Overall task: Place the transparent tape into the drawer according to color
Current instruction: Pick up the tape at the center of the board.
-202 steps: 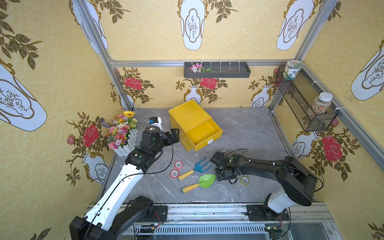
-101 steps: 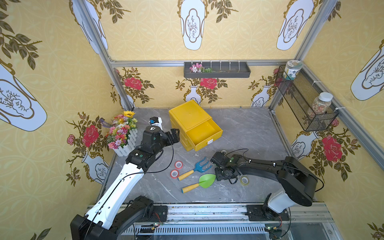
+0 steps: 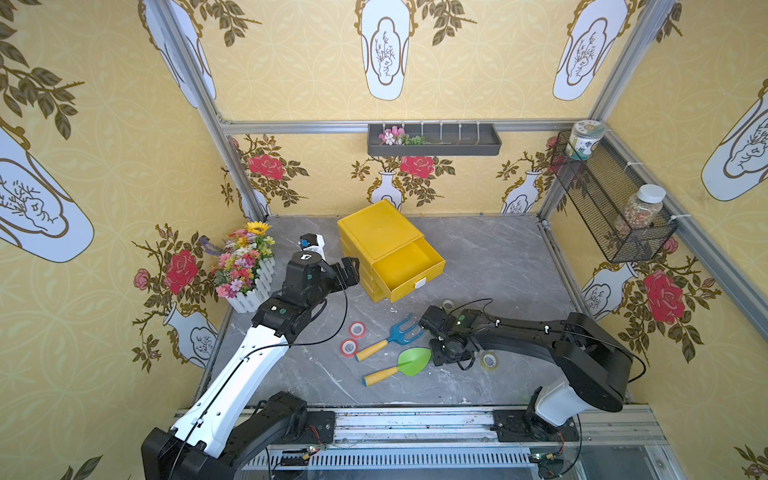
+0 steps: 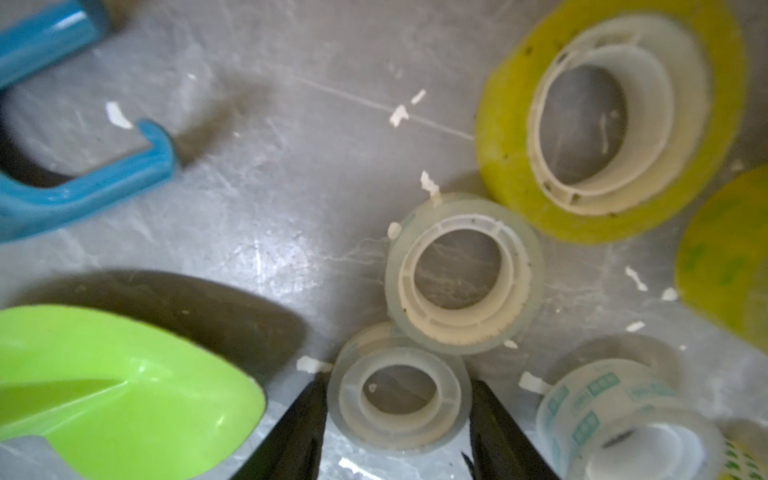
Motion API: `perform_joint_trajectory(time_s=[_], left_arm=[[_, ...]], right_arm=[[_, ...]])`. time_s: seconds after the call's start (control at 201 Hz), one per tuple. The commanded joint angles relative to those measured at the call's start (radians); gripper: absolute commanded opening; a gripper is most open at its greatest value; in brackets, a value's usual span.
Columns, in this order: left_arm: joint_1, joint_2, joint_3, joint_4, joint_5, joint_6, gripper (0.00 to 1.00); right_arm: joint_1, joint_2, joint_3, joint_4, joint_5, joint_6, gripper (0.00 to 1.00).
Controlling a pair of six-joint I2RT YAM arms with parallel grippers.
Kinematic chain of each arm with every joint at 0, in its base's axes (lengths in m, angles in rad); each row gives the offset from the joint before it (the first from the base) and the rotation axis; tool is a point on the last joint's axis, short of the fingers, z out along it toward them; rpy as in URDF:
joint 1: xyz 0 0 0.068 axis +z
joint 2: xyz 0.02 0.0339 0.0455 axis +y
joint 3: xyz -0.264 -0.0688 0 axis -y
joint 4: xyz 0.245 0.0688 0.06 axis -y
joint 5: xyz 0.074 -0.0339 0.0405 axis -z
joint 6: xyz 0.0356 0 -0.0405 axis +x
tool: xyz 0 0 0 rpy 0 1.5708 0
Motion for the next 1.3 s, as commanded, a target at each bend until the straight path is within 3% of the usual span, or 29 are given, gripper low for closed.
perform_joint_trajectory(time_s=[0.0,0.174,0.358,0.563,1.295], left_arm=[[0.001,0.002,-0.001,0.013,-0.002,0.010,1.00],[0.002,0.002,-0.001,0.013,0.001,0.008,1.00],[0.001,0.001,-0.001,0.013,0.003,0.008,1.00],[0.001,0.002,-0.002,0.015,0.006,0.008,1.00],[0.001,0.013,0.000,0.018,0.011,0.007,1.00]], right_arm=[[0.001,0.015,-0.014,-0.032,0.023,0.007,0.63],[0.005,0.029,-0.008,-0.016,0.028,0.013,0.62],[0.006,0.028,-0.015,-0.002,0.026,0.015,0.52],[0.005,-0.008,-0.021,0.006,0.035,0.014,0.49],[0.006,-0.183,0.046,-0.108,0.081,0.029,0.48]])
